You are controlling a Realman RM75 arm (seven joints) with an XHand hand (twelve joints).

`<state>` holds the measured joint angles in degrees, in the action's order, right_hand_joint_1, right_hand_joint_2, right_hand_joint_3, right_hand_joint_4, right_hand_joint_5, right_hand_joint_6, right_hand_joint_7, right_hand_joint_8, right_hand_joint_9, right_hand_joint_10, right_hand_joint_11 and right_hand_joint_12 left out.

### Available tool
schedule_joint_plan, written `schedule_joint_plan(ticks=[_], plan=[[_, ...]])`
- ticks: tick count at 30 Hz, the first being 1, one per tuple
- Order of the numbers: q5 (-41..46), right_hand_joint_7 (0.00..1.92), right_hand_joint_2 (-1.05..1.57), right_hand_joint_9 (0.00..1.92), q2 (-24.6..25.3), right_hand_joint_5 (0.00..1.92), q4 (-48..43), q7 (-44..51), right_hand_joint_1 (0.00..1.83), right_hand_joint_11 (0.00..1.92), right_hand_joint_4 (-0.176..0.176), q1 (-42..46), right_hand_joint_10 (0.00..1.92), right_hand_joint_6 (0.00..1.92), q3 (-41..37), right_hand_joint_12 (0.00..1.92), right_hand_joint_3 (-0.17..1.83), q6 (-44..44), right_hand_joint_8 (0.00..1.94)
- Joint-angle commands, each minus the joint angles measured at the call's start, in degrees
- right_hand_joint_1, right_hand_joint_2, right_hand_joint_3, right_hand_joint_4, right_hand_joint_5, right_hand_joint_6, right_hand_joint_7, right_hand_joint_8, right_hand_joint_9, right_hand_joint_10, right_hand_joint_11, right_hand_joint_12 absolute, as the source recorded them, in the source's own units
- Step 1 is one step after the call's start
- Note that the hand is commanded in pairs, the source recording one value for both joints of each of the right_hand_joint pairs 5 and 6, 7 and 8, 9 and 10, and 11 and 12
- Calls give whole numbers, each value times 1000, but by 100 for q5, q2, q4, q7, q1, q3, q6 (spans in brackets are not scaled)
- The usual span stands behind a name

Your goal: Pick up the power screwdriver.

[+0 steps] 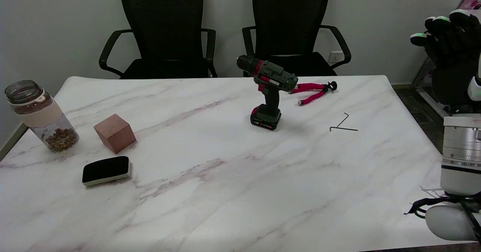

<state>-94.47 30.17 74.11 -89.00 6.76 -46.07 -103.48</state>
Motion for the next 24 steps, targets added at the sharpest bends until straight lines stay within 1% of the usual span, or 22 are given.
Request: schedule_joint_plan(ticks=[1,5,6,7,13,15,18,21,23,24], plan=[[156,722,514,583,6,722,-333,-275,702,809,47,-8,583,722,-100,809,599,967,722],[192,722,483,572,6,722,-406,-293,710,776,59,-8,572,722,-230,776,621,1568,722],[192,725,471,571,6,725,-401,-293,719,776,78,-13,571,725,-289,776,628,1711,725],[182,727,465,571,6,727,-398,-293,722,777,87,-17,571,727,-357,777,632,1893,727],[-23,720,324,543,70,720,-406,-249,758,748,121,-131,543,720,-491,748,692,2908,720],[-104,722,269,529,170,722,-416,-249,740,724,114,-281,529,722,-447,724,710,3150,722],[-124,710,215,518,505,710,-578,-286,743,697,116,-694,518,710,-233,697,716,3530,710],[-124,661,129,498,978,661,-897,-376,754,653,121,-1333,498,661,165,653,717,3859,661],[-124,640,111,491,1299,640,-1187,-412,760,649,119,-1665,491,640,490,649,705,3919,640],[-124,616,107,485,1512,616,-1373,-416,761,645,108,-1873,485,616,668,645,690,3918,616]])
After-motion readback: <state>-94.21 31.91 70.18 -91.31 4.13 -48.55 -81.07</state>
